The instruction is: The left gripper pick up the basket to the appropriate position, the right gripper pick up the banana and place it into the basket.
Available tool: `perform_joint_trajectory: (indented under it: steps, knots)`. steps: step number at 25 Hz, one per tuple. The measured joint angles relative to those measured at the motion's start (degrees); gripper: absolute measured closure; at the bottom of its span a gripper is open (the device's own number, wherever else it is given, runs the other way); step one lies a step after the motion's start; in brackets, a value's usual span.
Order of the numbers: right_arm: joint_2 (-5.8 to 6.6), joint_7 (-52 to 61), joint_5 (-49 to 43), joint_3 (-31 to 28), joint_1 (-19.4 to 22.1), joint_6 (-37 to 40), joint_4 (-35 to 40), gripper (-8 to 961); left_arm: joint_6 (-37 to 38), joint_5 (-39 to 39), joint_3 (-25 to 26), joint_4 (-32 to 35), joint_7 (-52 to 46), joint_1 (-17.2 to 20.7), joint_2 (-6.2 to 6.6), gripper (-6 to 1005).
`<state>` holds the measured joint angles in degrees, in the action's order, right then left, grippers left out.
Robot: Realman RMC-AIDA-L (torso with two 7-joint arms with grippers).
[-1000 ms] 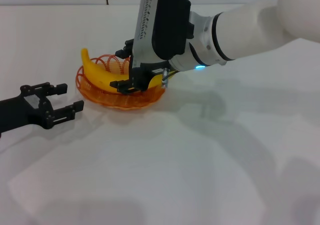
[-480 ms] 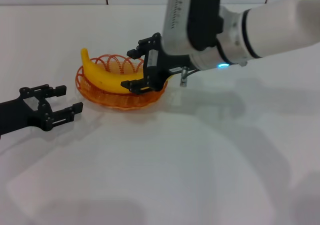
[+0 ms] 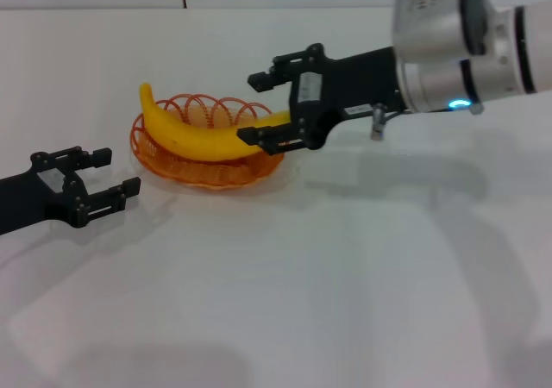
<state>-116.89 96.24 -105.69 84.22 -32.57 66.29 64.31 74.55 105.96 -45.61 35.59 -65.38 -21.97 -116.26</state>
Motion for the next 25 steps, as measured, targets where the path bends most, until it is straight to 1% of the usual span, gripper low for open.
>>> perform_joint_trajectory:
  steps: [4,10,14,16,20,25]
  knots:
    - [-0.01,-3.3,2.8,-1.9,2.2,1.5,-0.6,246,0.0,0.0,0.0,0.0,0.0,0.0,-0.02,333]
    - [-0.03,-7.0,4.0,-4.2,4.9,1.9,-2.0,247,0.0,-0.1,0.0,0.0,0.1,0.0,-0.02,334]
    - [0.08,-9.4,5.9,-6.4,4.9,2.8,-6.7,248,0.0,-0.1,0.1,0.0,0.2,0.0,-0.02,332]
    - [0.15,-10.6,6.1,-8.7,4.7,3.8,-9.1,248,0.0,-0.1,0.2,0.0,0.2,0.0,-0.02,333]
    - [0.17,-12.5,6.0,-11.9,4.5,4.6,-12.4,249,0.0,-0.2,1.9,0.0,0.2,-0.1,-0.02,334]
    - [0.36,-13.2,5.5,-12.9,4.6,4.8,-15.3,249,0.0,-0.2,2.4,0.0,0.5,0.0,-0.02,332]
